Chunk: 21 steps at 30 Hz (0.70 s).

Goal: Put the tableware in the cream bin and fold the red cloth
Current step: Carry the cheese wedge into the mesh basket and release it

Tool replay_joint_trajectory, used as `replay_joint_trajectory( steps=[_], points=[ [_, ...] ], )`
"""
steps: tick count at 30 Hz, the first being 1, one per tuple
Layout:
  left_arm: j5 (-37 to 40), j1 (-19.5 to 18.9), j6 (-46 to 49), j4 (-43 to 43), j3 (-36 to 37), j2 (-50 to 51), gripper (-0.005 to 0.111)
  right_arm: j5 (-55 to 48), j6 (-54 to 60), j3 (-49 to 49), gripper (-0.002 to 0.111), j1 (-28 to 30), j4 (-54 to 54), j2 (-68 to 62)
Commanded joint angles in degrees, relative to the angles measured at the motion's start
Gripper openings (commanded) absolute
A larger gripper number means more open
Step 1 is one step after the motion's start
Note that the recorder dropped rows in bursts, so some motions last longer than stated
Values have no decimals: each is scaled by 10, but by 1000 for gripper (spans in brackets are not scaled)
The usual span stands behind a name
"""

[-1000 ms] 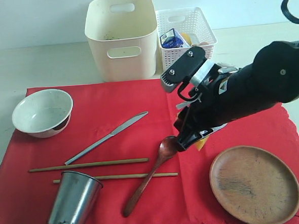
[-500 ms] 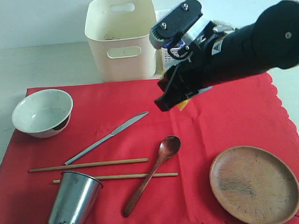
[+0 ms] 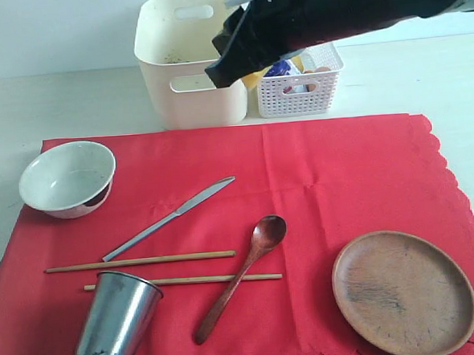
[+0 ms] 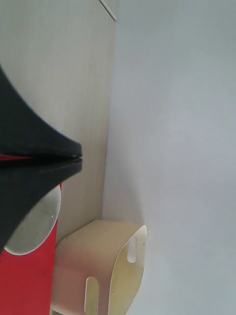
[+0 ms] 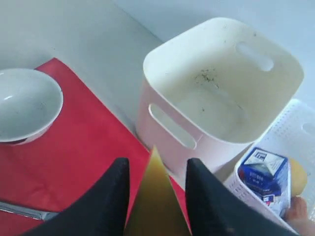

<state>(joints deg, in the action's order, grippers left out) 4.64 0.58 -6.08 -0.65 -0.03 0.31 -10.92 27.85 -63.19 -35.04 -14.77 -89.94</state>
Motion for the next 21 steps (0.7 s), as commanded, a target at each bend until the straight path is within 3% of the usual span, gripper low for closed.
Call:
replay_joint_trajectory(
  steps=[1,21],
  points=[
    [-1,0,-1,2,0,-3,2,10,6,-31,0,2,13,-13],
    [-1,0,-1,2,0,-3,2,7,6,-145,0,141,17,-140]
  ],
)
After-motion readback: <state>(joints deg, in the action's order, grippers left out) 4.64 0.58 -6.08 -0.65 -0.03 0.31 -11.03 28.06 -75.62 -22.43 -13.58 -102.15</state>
